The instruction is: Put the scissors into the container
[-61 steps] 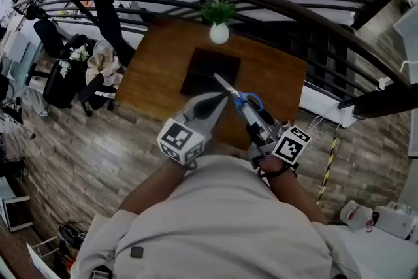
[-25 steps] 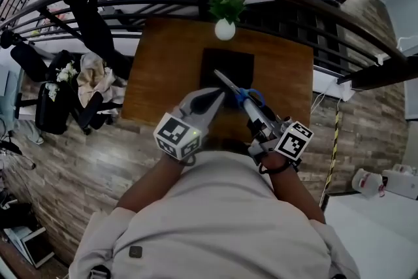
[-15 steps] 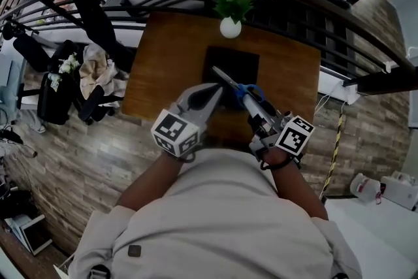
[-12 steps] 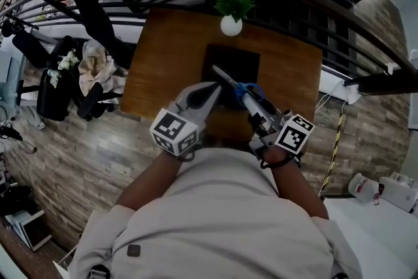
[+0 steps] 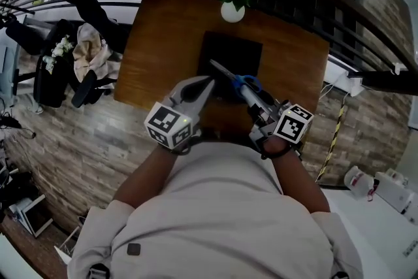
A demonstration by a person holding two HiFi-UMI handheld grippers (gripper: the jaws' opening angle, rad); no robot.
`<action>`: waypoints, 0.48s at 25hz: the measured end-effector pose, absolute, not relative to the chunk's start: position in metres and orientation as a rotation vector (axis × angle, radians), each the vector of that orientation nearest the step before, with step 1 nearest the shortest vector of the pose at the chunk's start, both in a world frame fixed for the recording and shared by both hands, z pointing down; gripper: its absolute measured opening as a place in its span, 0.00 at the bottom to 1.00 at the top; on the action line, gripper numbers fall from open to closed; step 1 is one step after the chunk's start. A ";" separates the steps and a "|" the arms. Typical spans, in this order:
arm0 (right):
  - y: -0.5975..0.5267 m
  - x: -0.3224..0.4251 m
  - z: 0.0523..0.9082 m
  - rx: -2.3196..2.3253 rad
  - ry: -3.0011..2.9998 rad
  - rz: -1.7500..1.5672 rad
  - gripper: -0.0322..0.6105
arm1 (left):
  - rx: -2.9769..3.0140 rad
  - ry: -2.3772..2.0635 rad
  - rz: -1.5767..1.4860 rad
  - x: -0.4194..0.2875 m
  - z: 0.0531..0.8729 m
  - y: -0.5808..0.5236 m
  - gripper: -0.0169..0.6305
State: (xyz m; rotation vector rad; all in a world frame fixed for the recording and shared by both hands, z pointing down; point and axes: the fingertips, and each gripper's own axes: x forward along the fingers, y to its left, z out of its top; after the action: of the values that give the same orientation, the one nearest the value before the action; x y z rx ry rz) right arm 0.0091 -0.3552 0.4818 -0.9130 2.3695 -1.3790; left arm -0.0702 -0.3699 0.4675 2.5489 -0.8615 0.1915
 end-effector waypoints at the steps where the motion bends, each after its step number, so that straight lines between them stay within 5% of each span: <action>1: -0.358 0.010 0.486 -0.910 2.374 -1.389 0.14 | 2.544 -0.862 0.201 -0.070 0.473 -0.372 0.03; 12: -0.374 0.010 0.536 -0.872 2.419 -1.497 0.14 | 2.477 -0.842 0.277 -0.063 0.527 -0.380 0.03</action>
State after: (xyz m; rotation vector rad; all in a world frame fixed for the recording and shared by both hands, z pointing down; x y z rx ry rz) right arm 0.0102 -0.3739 0.5361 -0.8716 2.4188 -1.4972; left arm -0.0631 -0.3803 0.5265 2.4774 -0.8416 0.2766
